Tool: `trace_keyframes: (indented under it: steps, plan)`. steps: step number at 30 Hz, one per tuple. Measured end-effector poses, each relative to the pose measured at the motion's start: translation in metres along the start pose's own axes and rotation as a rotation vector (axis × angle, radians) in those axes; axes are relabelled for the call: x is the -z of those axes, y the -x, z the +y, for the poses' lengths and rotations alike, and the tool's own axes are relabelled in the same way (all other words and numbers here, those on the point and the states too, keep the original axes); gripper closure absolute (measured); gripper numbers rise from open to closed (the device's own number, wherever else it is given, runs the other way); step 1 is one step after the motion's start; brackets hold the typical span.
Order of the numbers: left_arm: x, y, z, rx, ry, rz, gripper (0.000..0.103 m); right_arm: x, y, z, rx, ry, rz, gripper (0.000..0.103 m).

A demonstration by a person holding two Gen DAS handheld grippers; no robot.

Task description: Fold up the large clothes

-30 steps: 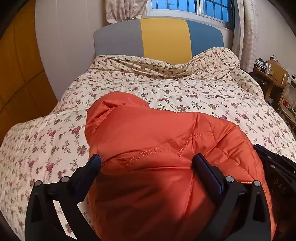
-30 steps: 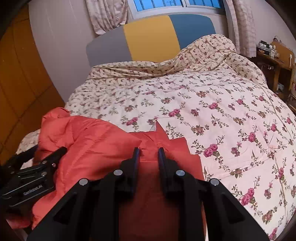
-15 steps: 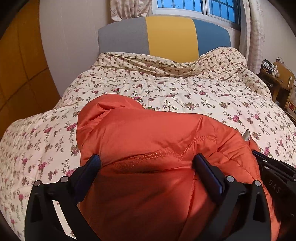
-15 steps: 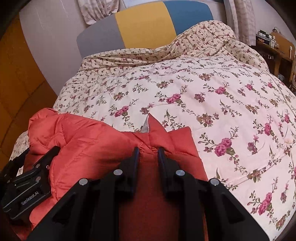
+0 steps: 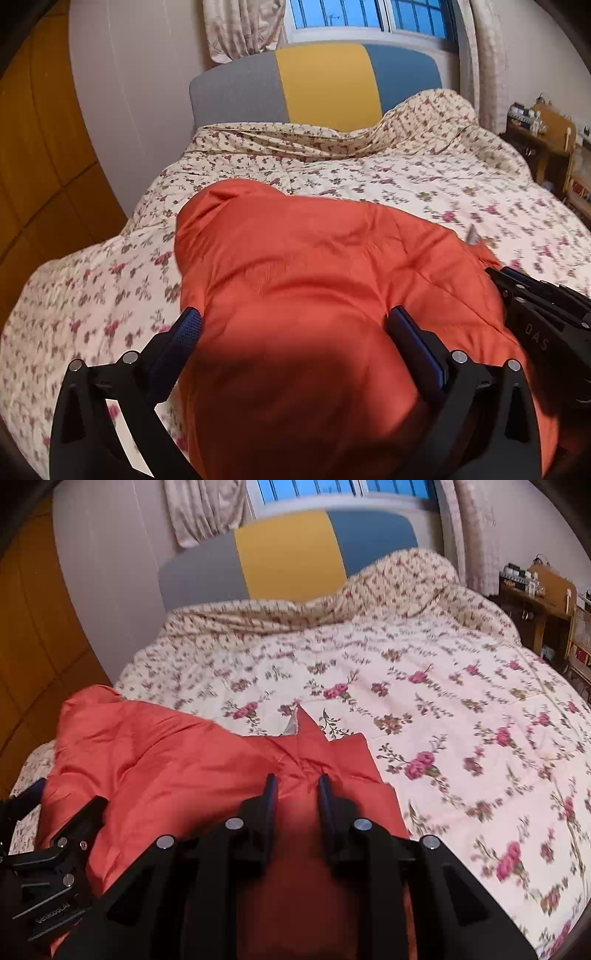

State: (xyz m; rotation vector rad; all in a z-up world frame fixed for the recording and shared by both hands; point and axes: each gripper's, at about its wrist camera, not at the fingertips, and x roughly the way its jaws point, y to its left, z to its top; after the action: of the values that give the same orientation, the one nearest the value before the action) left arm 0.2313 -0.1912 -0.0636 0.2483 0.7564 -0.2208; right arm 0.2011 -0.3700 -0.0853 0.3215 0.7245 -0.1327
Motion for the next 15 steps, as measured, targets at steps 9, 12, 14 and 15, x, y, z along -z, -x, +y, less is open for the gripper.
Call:
trace_keyframes:
  steps: [9,12,14,15]
  plan:
    - [0.049,0.061,-0.018,0.056,-0.035,-0.167,0.003,0.041,0.057,0.007,-0.001,0.057,-0.107,0.075]
    - [0.057,0.055,-0.017,0.088,-0.036,-0.188,0.003,0.042,0.053,0.004,-0.01,0.043,-0.078,0.074]
    - [0.057,0.046,-0.012,0.126,-0.02,-0.172,0.003,0.041,0.045,0.006,0.004,0.051,-0.049,0.075]
    - [0.056,0.043,-0.012,0.134,-0.021,-0.164,0.003,0.042,0.043,0.007,0.012,0.056,-0.046,0.075]
